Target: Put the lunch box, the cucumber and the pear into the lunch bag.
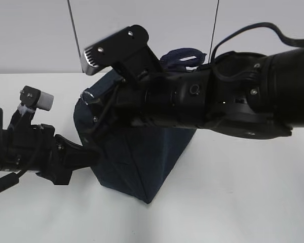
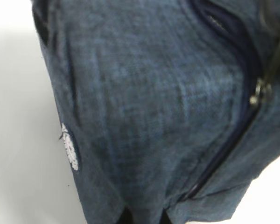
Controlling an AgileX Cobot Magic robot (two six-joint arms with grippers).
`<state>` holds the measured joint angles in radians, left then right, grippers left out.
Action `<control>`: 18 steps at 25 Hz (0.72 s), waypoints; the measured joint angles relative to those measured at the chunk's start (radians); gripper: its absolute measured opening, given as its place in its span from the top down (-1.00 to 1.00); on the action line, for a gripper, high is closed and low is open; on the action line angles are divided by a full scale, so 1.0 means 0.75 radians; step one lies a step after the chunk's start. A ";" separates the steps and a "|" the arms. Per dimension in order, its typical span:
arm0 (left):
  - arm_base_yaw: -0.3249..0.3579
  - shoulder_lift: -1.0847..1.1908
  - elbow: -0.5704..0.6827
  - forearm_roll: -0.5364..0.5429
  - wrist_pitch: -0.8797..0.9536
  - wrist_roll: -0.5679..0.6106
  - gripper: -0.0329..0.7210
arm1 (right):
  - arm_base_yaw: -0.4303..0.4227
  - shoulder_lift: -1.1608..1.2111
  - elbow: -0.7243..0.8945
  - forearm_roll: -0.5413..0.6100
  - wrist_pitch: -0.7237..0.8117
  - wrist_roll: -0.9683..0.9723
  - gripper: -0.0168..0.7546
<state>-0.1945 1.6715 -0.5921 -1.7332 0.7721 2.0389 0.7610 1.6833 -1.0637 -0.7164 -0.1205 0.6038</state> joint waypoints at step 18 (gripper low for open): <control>0.000 0.000 0.000 0.000 0.017 0.000 0.90 | -0.140 0.000 -0.141 0.258 0.250 0.542 0.96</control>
<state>-0.1945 1.6715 -0.5921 -1.7332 0.7849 2.0389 0.6561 1.6833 -1.1697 -0.5229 0.0668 1.0102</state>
